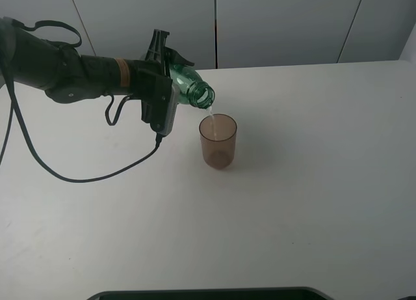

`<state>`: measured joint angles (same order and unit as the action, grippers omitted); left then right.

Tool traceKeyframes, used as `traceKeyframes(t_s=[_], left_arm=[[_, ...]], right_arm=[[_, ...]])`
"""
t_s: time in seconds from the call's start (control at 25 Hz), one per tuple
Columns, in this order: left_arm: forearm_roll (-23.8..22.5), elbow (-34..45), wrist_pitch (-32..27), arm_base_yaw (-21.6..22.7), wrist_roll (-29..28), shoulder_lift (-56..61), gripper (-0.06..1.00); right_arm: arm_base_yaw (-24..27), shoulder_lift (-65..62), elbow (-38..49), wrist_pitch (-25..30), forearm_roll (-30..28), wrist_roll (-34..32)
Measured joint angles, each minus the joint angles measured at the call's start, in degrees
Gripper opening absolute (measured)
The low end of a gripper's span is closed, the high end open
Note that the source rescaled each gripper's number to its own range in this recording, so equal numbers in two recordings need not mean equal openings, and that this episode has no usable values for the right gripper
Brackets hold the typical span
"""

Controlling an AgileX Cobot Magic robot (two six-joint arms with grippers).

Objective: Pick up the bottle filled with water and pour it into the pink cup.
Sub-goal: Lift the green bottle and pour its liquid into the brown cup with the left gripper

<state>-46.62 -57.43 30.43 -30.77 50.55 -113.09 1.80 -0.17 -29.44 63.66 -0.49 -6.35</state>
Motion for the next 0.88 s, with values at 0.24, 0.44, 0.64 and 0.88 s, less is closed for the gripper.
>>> traceKeyframes(t_s=[0.24,0.44,0.64,0.88], left_arm=[[0.00,0.00,-0.37,0.00,0.22,0.00,0.02],[1.15,0.00,-1.00,0.00,2.51,0.00,0.02],[3.17,0.00,-1.00,0.00,4.55,0.00,0.02],[3.28,0.00,-1.00,0.00,5.30,0.00,0.02]], right_arm=[[0.00,0.00,0.00,0.00,0.00,0.00],[0.00,0.00,0.00,0.00,0.00,0.00],[0.00,0.00,0.00,0.00,0.00,0.00],[0.00,0.00,0.00,0.00,0.00,0.00]])
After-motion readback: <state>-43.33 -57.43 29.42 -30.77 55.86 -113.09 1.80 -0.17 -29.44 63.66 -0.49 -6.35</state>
